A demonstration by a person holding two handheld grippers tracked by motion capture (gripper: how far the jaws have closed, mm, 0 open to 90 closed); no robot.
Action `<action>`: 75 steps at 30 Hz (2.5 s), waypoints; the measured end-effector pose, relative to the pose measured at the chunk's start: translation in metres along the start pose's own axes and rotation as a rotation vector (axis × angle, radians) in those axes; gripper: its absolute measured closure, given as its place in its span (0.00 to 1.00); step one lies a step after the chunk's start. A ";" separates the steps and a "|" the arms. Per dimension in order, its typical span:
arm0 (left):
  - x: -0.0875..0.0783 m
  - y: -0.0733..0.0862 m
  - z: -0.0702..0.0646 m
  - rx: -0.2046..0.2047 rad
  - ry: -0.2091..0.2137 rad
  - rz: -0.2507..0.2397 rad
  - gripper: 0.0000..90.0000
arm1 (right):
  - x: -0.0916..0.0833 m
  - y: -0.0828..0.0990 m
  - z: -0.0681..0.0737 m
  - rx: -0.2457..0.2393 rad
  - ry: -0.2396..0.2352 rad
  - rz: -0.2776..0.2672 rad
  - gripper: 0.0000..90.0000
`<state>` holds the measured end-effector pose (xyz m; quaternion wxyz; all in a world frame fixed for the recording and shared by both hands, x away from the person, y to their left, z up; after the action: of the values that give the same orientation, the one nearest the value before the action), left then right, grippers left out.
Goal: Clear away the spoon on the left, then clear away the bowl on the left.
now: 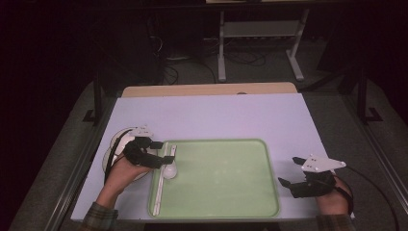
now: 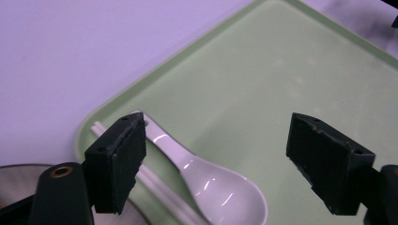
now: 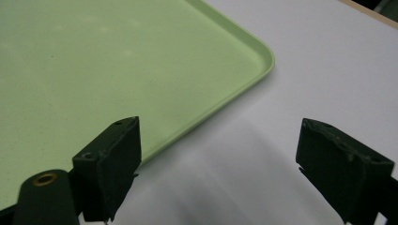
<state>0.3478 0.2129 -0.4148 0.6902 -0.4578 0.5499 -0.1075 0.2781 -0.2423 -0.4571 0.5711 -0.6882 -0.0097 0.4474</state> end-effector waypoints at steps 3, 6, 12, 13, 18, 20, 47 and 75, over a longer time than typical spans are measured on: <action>-0.009 0.002 0.007 -0.019 -0.014 0.002 0.19 | 0.000 0.000 0.000 0.000 0.000 0.000 0.15; -0.016 0.003 0.015 -0.039 -0.028 0.003 0.17 | 0.001 0.000 0.000 0.001 0.000 0.002 0.15; -0.033 0.007 0.031 -0.071 -0.074 -0.001 0.16 | 0.001 0.000 0.000 -0.002 0.001 0.003 0.15; -0.036 0.008 0.034 -0.080 -0.084 -0.007 0.16 | 0.001 0.000 0.001 -0.001 0.001 0.003 0.15; -0.051 0.015 0.052 -0.112 -0.146 0.011 0.17 | 0.001 0.000 0.000 -0.003 0.002 0.005 0.15; -0.056 0.019 0.058 -0.124 -0.173 0.022 0.17 | 0.001 0.000 0.000 -0.003 0.002 0.003 0.15; -0.059 0.085 0.118 -0.355 -0.312 0.192 0.46 | 0.001 0.000 0.000 -0.004 0.005 0.007 0.15; -0.058 0.083 0.115 -0.380 -0.249 0.189 0.91 | 0.000 0.000 -0.001 -0.003 0.007 0.001 0.15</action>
<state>0.3950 0.3562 -0.4416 0.6610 -0.5358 0.5114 0.1202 0.2786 -0.2430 -0.4569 0.5698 -0.6908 -0.0081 0.4450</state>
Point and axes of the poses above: each handheld gripper's, and its own axes: x roughly forward along the jaws, y roughly out of its underside, z roughly to its left, the point moved 5 cm from there along x, roughly forward along the jaws, and after that the axes turned 12 degrees about x, right-handed, at the moved point
